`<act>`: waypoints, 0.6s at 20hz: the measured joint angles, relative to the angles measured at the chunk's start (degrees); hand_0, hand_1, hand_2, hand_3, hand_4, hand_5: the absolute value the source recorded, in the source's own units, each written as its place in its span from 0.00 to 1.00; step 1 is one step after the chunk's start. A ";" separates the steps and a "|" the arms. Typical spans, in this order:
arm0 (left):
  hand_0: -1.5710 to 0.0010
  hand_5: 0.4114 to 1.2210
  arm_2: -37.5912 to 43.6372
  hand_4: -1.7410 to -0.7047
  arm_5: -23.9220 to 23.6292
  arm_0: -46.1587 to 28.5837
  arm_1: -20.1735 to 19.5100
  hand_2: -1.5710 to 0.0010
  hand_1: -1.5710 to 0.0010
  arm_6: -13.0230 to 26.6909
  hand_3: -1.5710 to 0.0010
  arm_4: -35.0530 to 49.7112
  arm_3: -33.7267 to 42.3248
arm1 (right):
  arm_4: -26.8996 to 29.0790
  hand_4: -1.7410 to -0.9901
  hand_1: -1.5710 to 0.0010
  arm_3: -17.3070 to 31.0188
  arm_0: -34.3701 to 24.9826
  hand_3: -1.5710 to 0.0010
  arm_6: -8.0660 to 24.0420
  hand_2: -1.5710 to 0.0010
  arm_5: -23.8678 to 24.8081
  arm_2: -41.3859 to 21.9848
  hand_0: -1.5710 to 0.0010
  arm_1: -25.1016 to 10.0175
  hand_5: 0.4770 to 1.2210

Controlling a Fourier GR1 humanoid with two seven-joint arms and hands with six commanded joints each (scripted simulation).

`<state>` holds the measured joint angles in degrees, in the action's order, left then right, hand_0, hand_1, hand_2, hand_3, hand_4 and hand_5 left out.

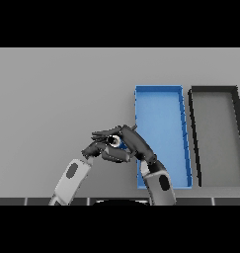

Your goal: Pick up the blue pipe and place it into the blue bin.

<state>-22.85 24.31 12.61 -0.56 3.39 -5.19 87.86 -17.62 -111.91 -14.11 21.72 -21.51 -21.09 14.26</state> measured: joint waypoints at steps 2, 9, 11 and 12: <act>0.98 0.15 0.29 0.74 -0.23 0.40 -0.20 0.98 0.98 1.37 0.99 -0.38 -0.65 | -0.51 0.33 0.00 -0.30 -0.23 0.00 -0.55 0.00 0.59 -0.22 0.00 1.24 1.00; 1.00 0.08 -0.31 0.75 -0.97 -0.02 0.44 1.00 1.00 2.48 1.00 -1.19 -0.30 | 9.37 0.33 0.00 -4.55 -11.30 0.00 11.90 0.00 1.42 8.96 0.00 4.39 1.00; 1.00 0.08 -0.29 0.76 -0.77 -0.28 0.20 1.00 1.00 2.87 1.00 -1.21 -0.40 | 12.37 0.33 0.00 -3.72 -14.85 0.00 13.02 0.00 2.55 12.05 0.00 4.46 1.00; 1.00 0.08 -0.24 0.76 -0.81 -0.24 0.01 1.00 1.00 2.68 1.00 -1.36 -0.27 | 13.75 0.33 0.00 -3.00 -17.36 0.00 12.79 0.00 3.83 13.72 0.00 3.72 1.00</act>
<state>-23.08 23.50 12.37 -0.55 6.07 -6.55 87.59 -3.87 -114.91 -31.47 34.52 -17.68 -7.37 17.98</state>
